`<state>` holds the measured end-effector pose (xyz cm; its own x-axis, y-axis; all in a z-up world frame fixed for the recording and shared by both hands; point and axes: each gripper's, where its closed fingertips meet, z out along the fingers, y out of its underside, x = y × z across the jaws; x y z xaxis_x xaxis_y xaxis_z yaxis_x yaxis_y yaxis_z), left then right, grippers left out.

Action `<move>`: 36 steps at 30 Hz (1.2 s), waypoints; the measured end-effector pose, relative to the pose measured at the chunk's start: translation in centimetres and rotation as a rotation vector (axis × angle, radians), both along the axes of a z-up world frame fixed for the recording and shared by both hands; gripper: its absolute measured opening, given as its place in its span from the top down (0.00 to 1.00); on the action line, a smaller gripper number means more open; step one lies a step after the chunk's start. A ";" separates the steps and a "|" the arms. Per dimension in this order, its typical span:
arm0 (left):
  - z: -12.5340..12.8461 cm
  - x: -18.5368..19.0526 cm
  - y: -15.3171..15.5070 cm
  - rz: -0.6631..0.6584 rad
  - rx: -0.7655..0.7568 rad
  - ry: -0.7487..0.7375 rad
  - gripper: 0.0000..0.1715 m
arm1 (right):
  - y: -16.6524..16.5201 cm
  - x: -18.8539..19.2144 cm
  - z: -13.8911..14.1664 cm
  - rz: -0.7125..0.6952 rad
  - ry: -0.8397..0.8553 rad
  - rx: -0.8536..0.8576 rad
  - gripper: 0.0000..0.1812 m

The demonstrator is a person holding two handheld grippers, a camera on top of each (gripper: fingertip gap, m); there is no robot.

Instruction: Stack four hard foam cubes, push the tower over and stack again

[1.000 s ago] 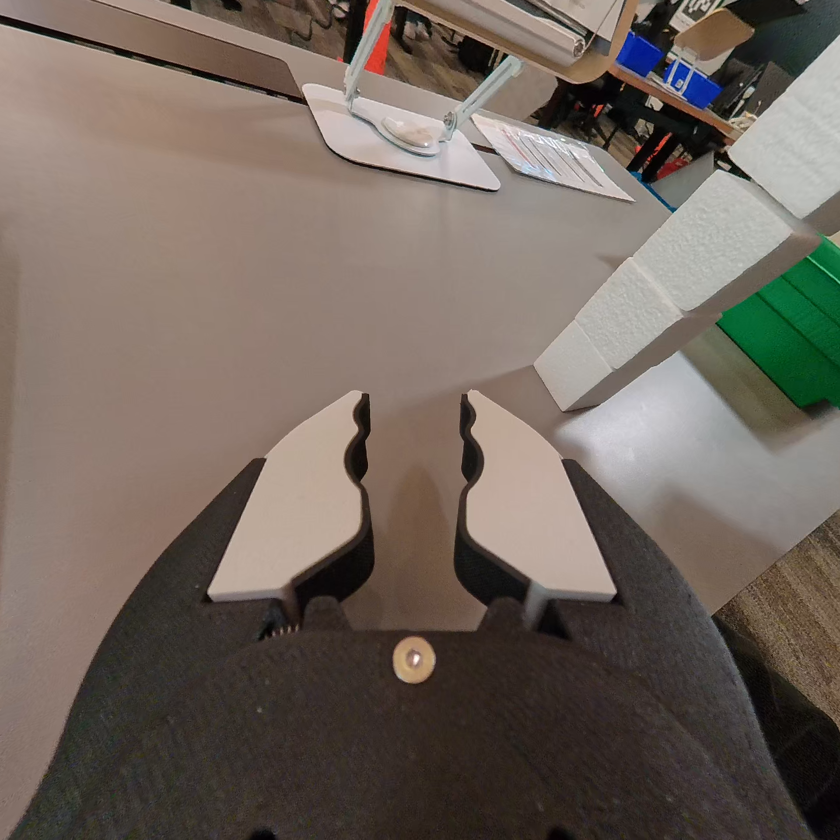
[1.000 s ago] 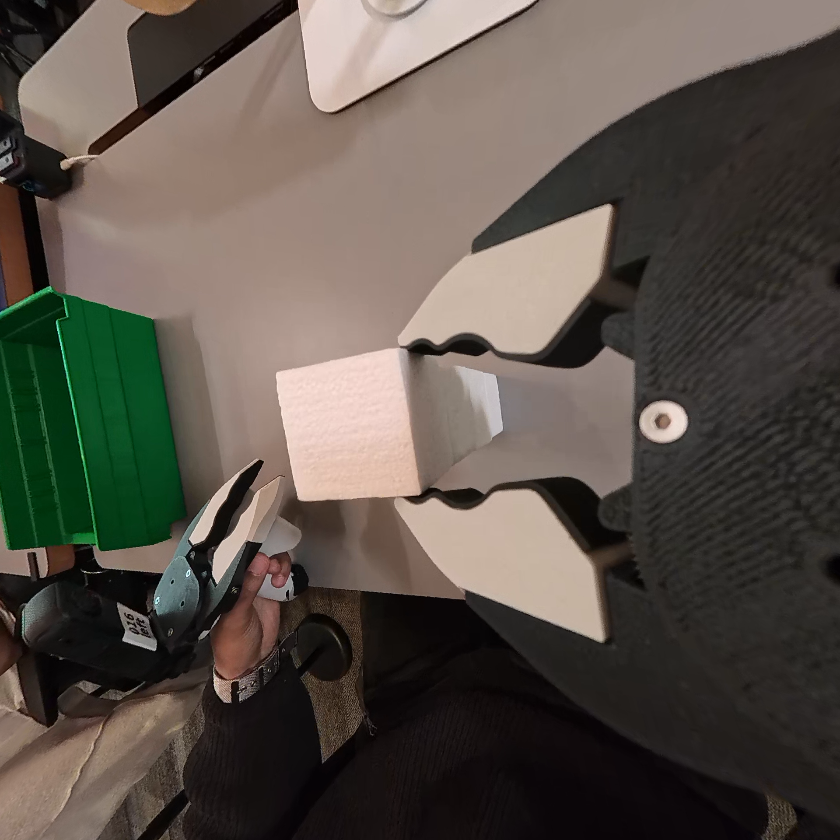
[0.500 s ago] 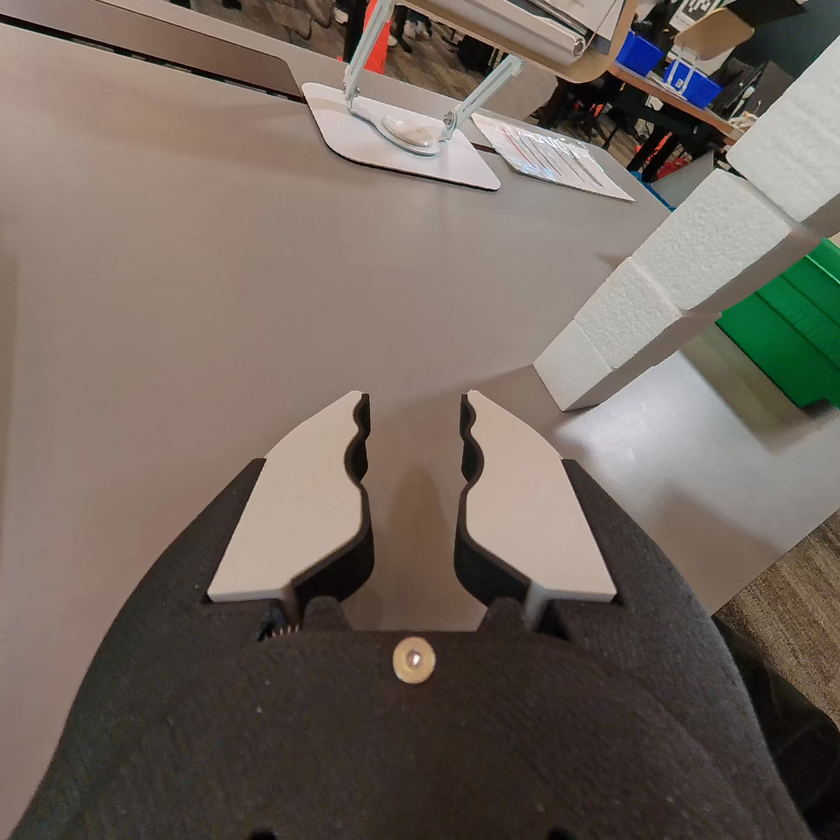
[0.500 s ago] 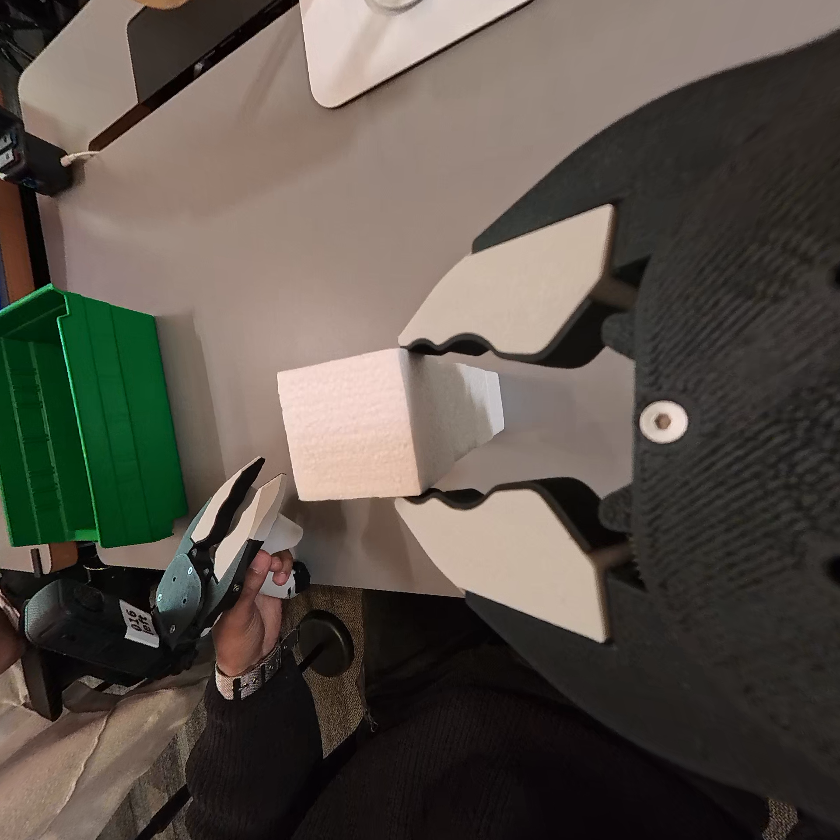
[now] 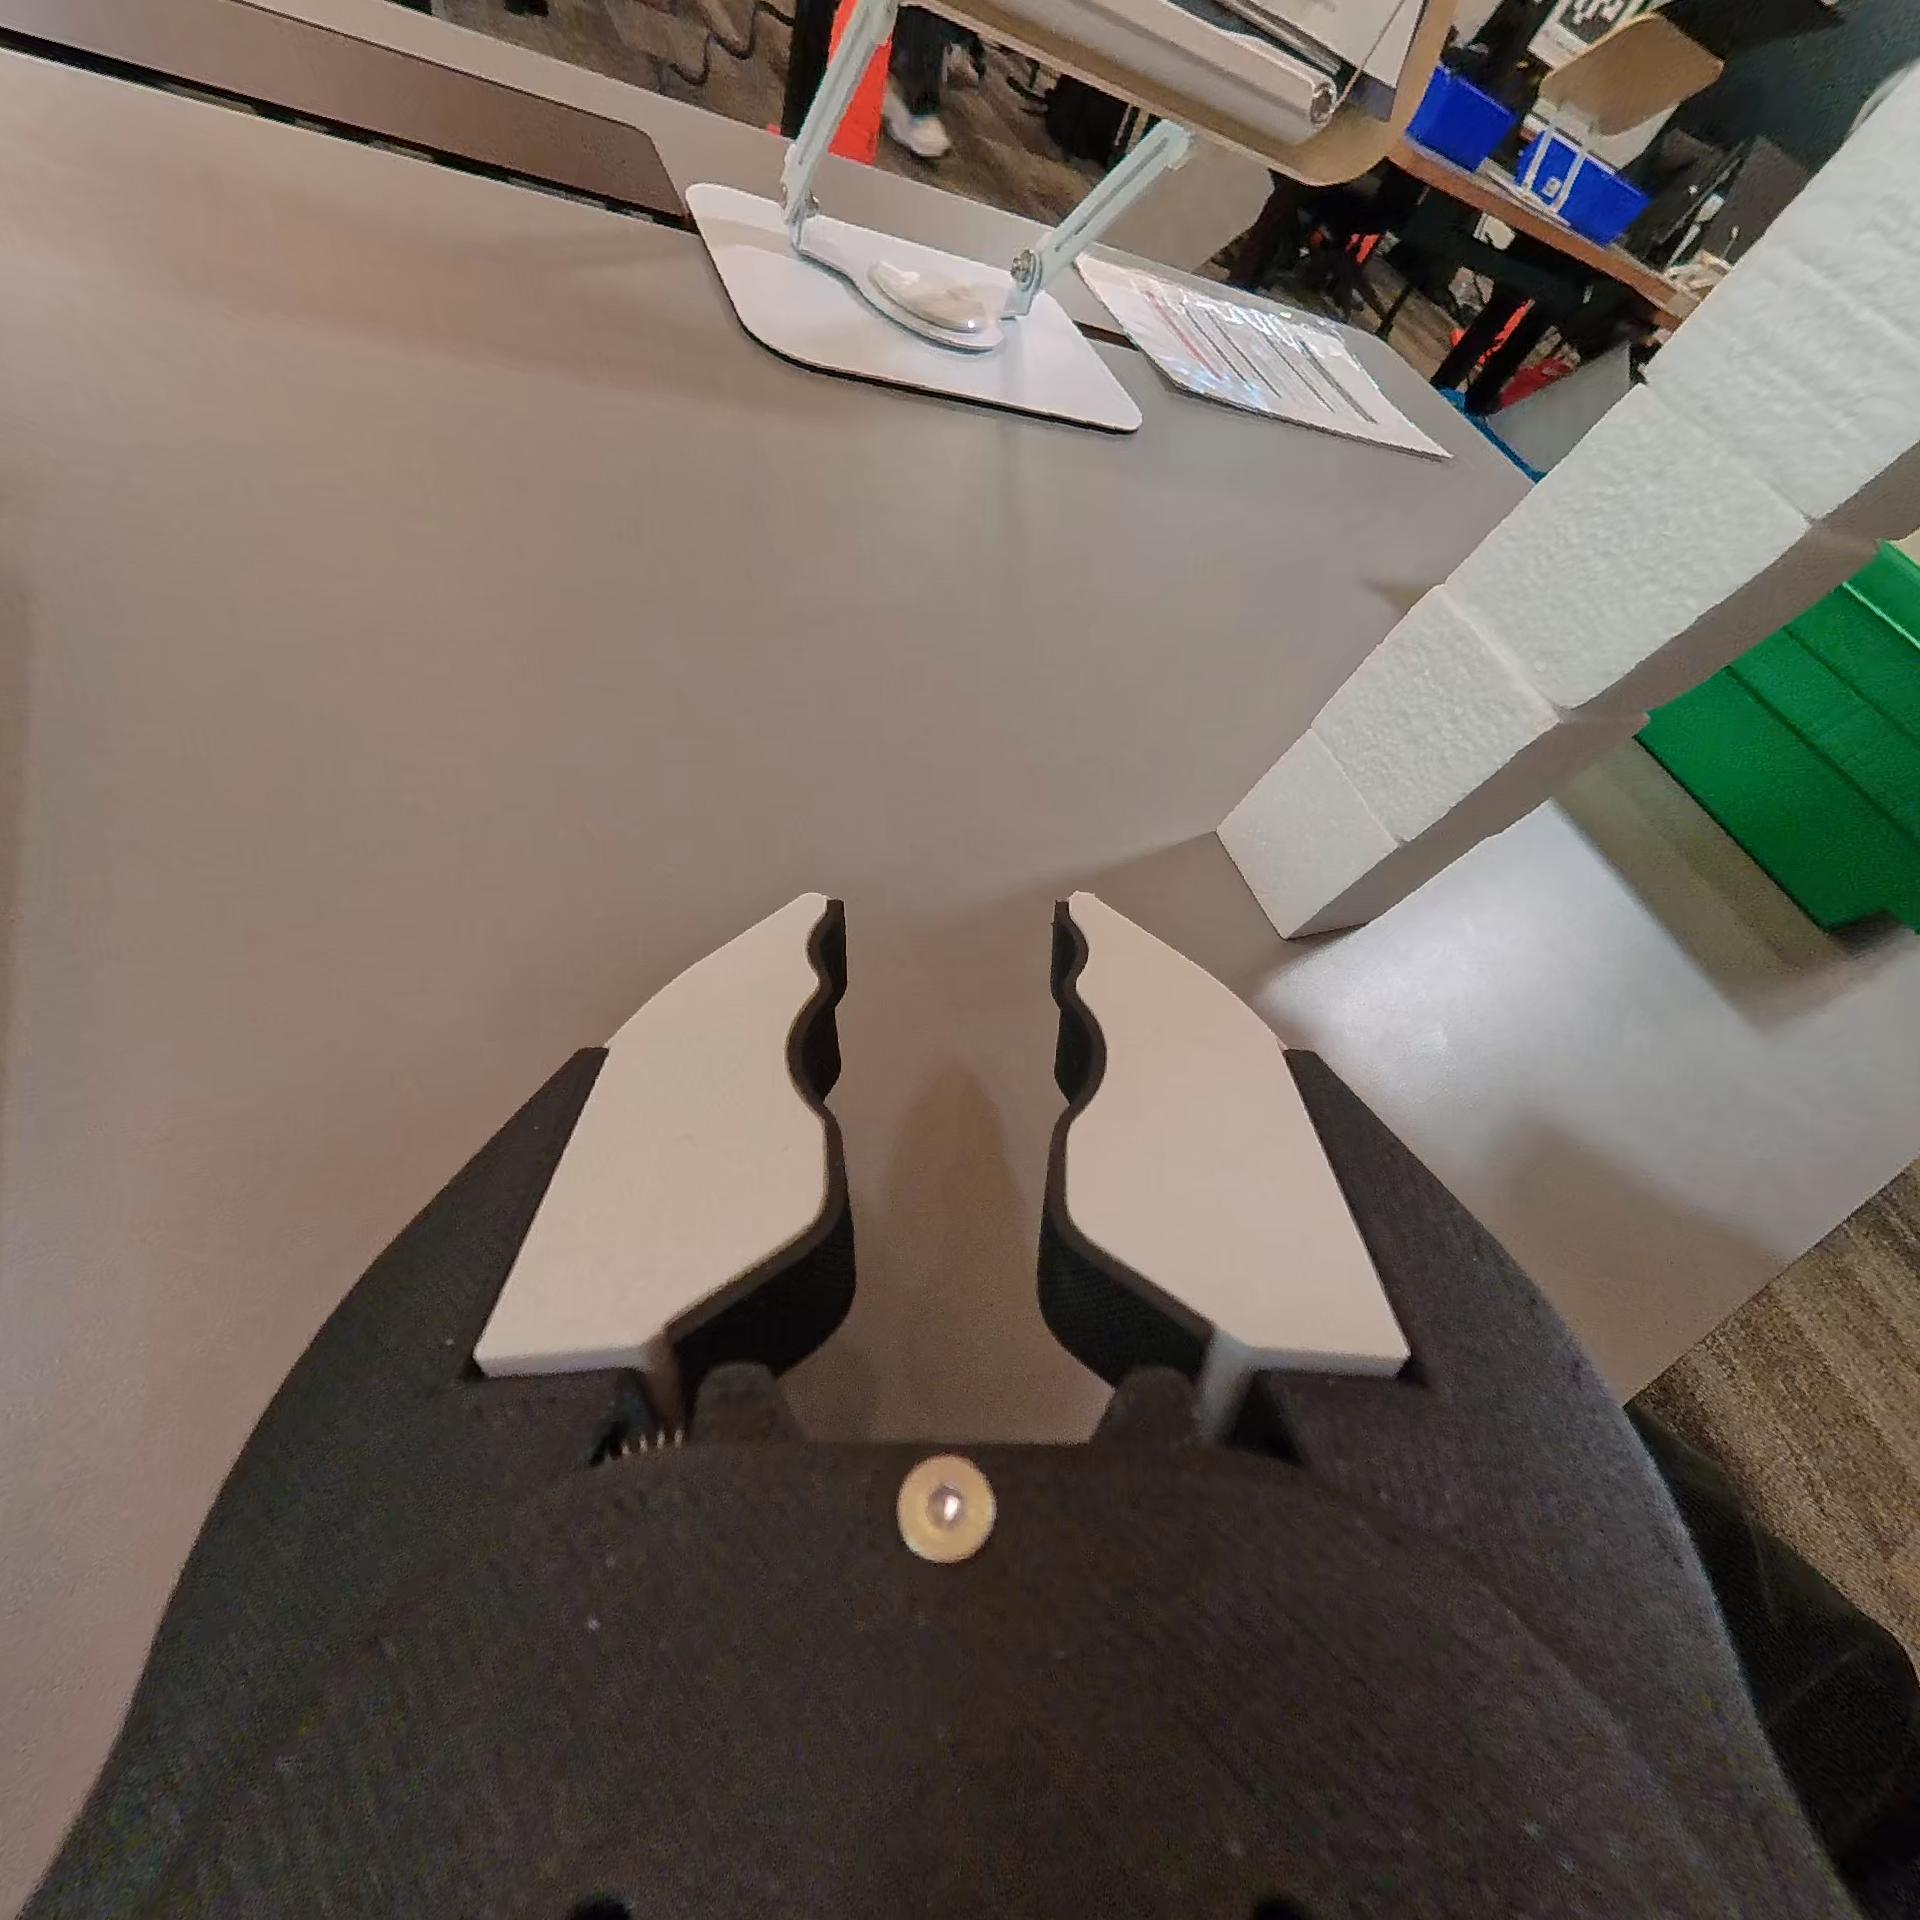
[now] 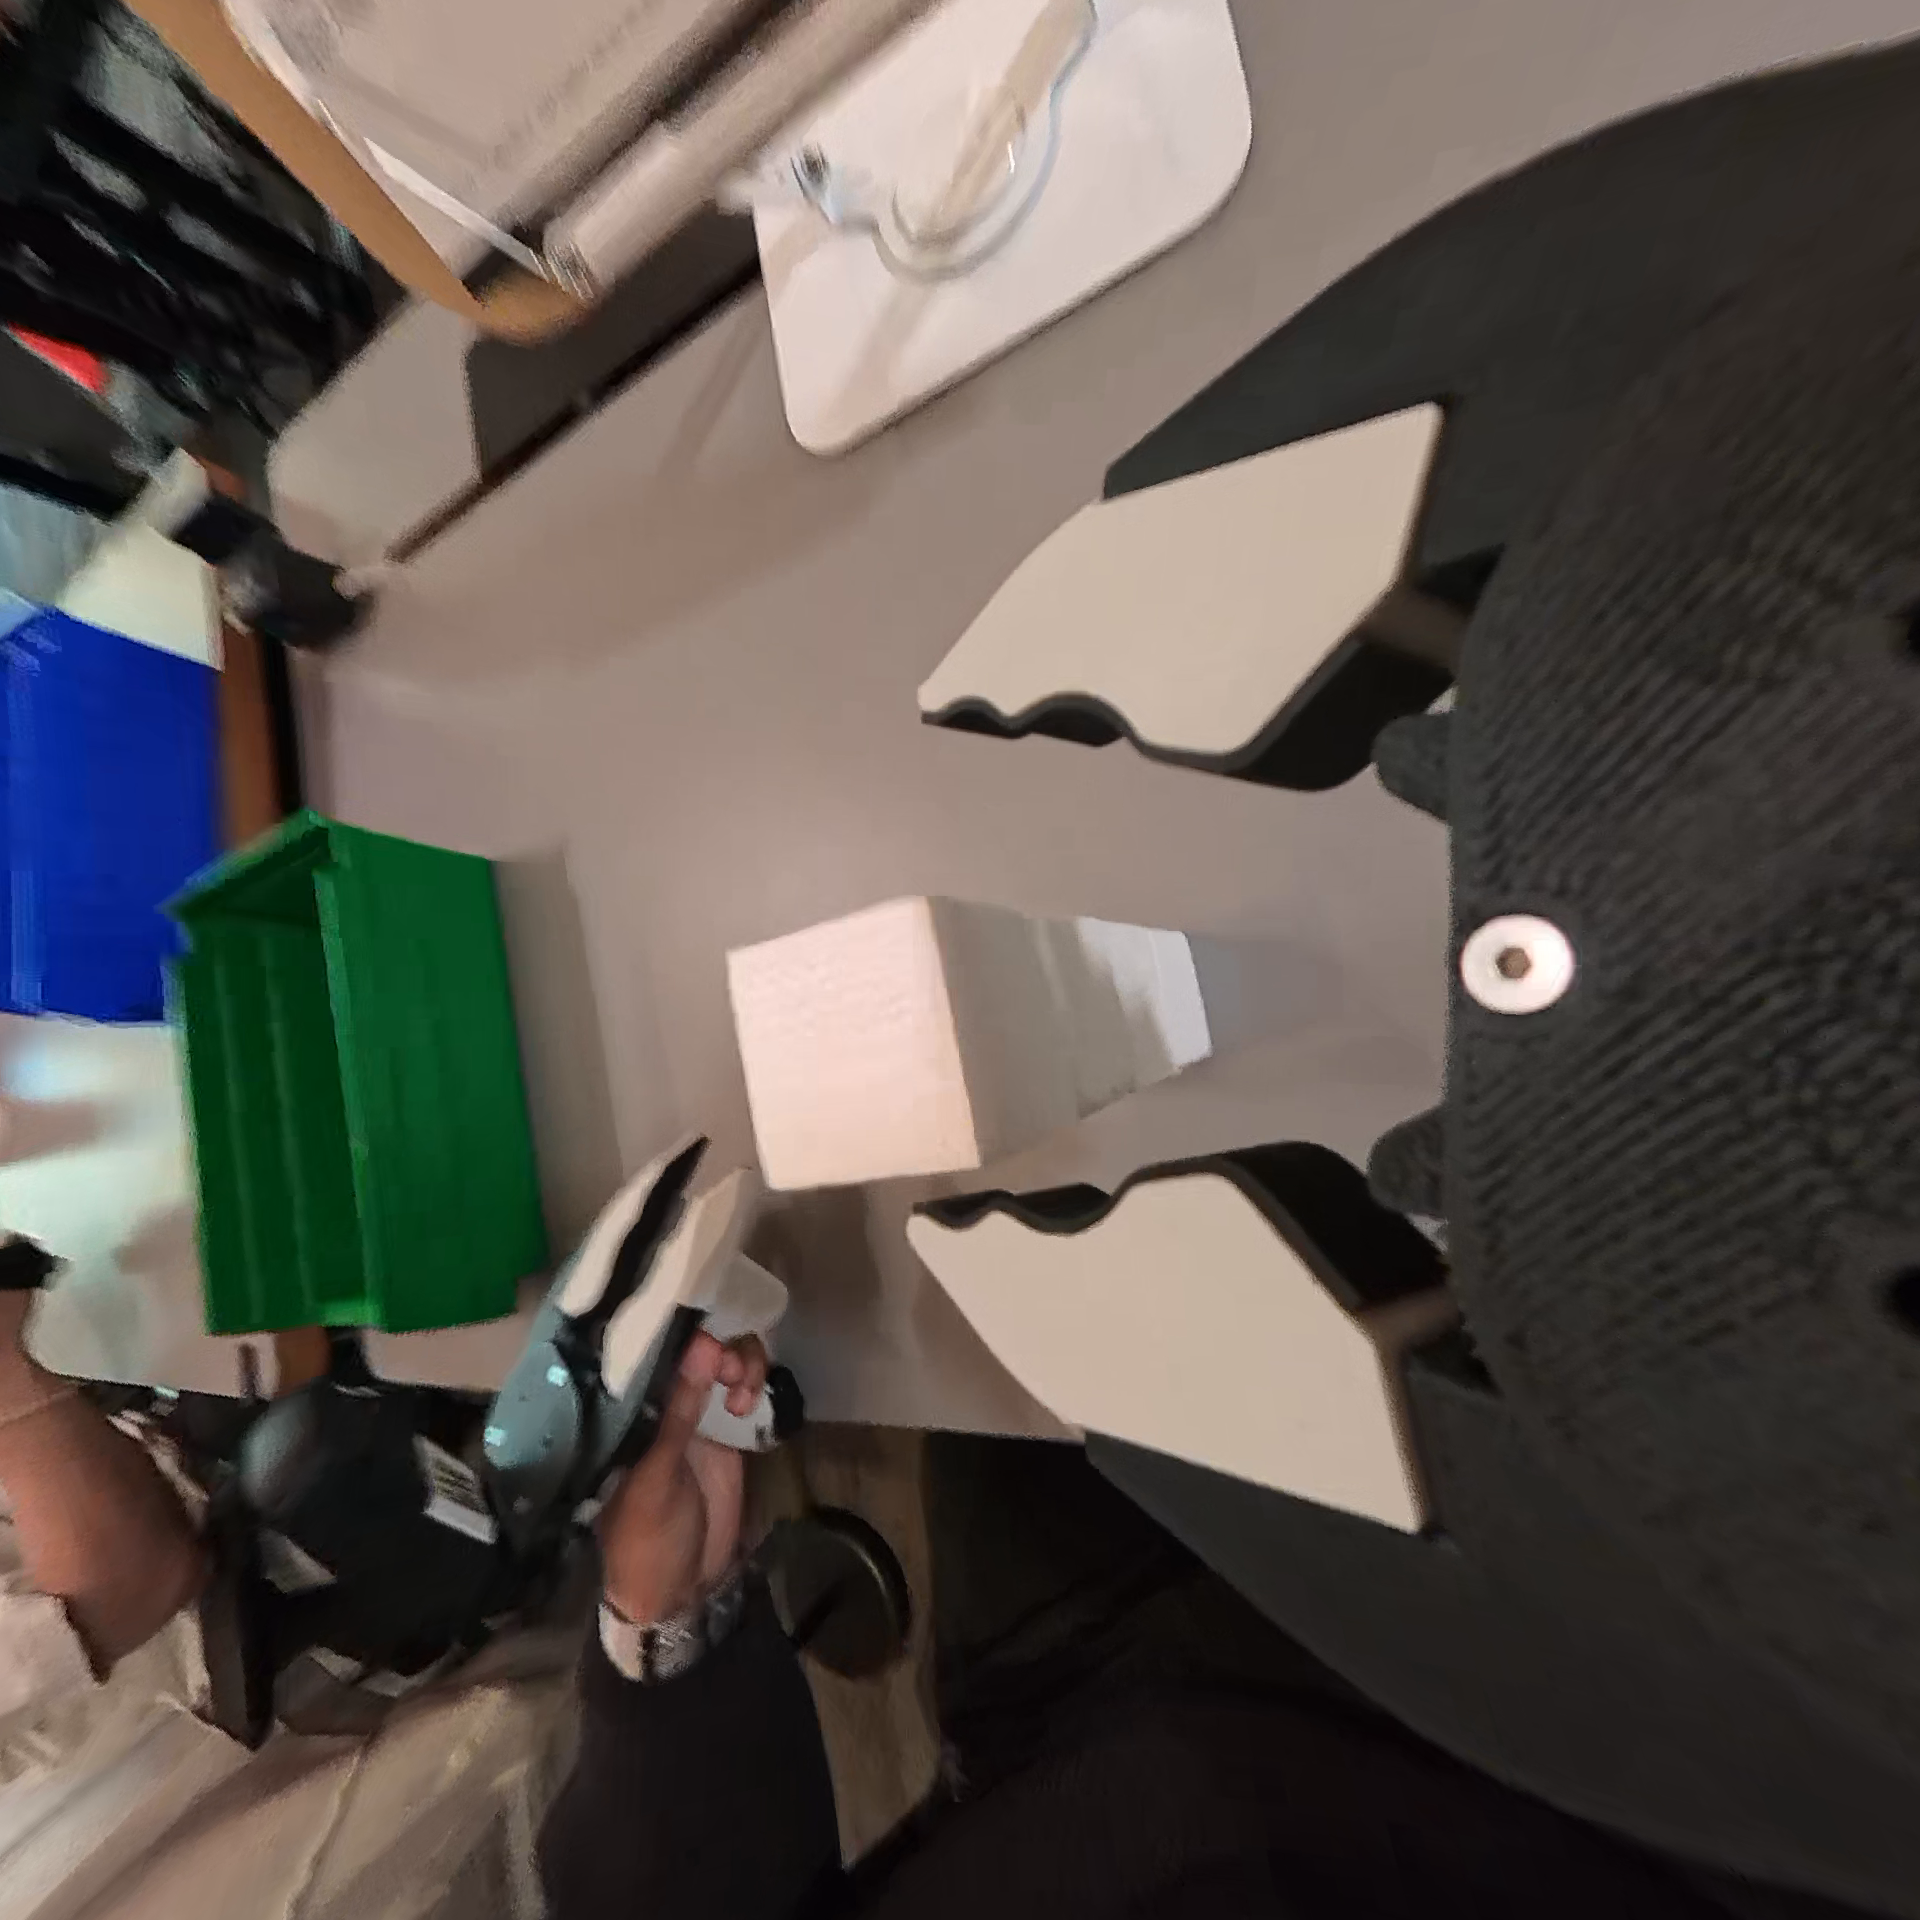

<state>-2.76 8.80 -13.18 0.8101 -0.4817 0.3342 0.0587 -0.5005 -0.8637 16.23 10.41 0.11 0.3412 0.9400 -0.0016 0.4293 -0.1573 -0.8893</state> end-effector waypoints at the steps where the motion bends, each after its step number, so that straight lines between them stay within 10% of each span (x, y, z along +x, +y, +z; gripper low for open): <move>1: 0.0 0.0 0.0 0.000 0.001 0.000 0.77 | 0.4 0.4 1.3 -0.032 0.039 0.045 0.52; 6: 0.0 0.0 0.0 0.001 0.001 -0.001 0.77 | 3.0 4.6 7.7 -0.328 0.188 0.312 0.46; 11: 0.1 0.1 0.0 0.000 0.010 0.007 0.77 | 4.9 8.9 8.4 -0.606 0.154 0.461 0.43; 29: 0.7 5.3 3.3 -0.091 0.096 0.080 0.78 | 0.1 12.3 -5.6 -0.816 0.152 0.248 0.63; 36: 0.2 6.3 3.3 -0.119 0.087 0.098 0.78 | -3.4 11.6 -6.9 -0.904 0.164 0.364 0.52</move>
<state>3.57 12.06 -13.01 0.7722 -0.5998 0.2098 -0.0829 -0.4224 -0.9026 27.79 7.02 -6.77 0.9525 0.2780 0.1245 0.1494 -0.0702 -0.9863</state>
